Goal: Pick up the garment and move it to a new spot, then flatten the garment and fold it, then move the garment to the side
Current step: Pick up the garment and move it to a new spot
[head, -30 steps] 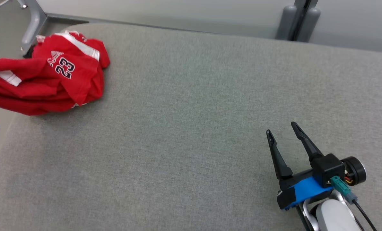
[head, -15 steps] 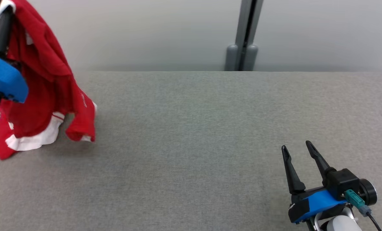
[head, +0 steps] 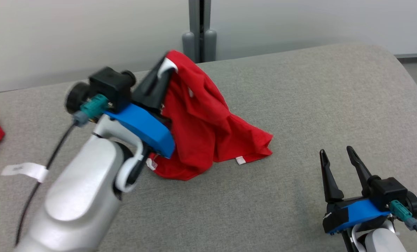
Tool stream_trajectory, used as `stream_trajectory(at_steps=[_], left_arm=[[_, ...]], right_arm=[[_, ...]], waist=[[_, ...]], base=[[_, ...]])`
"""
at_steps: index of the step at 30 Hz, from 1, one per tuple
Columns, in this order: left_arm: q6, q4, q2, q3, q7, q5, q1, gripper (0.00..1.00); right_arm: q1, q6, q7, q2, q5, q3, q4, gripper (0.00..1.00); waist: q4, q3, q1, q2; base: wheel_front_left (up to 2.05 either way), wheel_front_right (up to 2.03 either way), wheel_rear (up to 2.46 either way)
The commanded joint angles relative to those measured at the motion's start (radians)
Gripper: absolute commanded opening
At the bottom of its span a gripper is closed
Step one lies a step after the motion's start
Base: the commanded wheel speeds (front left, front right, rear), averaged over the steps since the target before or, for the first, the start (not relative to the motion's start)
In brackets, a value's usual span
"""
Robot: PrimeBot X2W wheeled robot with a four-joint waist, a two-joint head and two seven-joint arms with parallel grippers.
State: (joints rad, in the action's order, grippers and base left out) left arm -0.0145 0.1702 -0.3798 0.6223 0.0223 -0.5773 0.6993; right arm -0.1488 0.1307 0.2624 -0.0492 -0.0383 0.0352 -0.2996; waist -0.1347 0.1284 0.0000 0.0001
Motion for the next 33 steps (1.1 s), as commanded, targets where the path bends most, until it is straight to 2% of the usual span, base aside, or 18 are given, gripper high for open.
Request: stream_trajectory(at_steps=[1,6,7,9,10,19,27,33], left_arm=[[-0.01,0.065,0.07,0.028,-0.041,-0.015,-0.022,0.0],[-0.037,0.252,0.227,0.108,-0.104,-0.016,-0.031,0.0],[-0.044,0.294,0.25,0.125,-0.112,-0.015,-0.033,0.11],[-0.056,0.362,0.28,0.161,-0.132,-0.005,-0.036,0.64],[-0.063,0.394,0.293,0.177,-0.142,-0.006,-0.04,1.0],[-0.084,0.528,0.327,0.243,-0.218,-0.035,-0.025,1.0],[-0.098,0.519,0.329,0.314,-0.239,-0.066,-0.052,1.0],[-0.084,0.504,0.329,0.35,-0.255,-0.052,-0.083,1.0]], right_arm=[[-0.022,0.0,0.004,-0.002,-0.001,-0.005,0.002,1.0],[-0.038,0.0,0.004,-0.002,-0.009,-0.003,-0.001,1.0],[-0.039,0.0,0.004,-0.002,-0.01,-0.004,-0.003,1.0],[-0.043,0.0,0.004,-0.002,-0.017,-0.009,-0.005,1.0],[-0.045,0.0,0.004,-0.002,-0.02,-0.01,-0.006,1.0],[-0.047,0.0,0.004,-0.002,-0.019,-0.004,-0.015,1.0],[-0.046,0.0,0.004,-0.002,-0.011,-0.008,-0.02,1.0],[-0.04,0.0,0.004,-0.002,-0.009,-0.006,-0.021,1.0]], waist=[[-0.023,0.019,0.0,-0.0001],[-0.063,0.052,0.0,-0.0001],[-0.067,0.056,0.0,-0.0001],[-0.073,0.066,0.0,-0.0001],[-0.074,0.07,0.0,-0.0001],[-0.039,0.081,0.0,-0.0001],[0.02,0.057,0.0,-0.0001],[0.048,0.044,0.0,-0.0001]], base=[[0.0,0.0,0.0],[0.0,0.0,0.0],[0.0,0.0,0.0],[0.0,0.0,0.0],[0.0,0.0,0.0],[0.0,0.0,0.0],[0.0,0.0,0.0],[0.0,0.0,0.0]])
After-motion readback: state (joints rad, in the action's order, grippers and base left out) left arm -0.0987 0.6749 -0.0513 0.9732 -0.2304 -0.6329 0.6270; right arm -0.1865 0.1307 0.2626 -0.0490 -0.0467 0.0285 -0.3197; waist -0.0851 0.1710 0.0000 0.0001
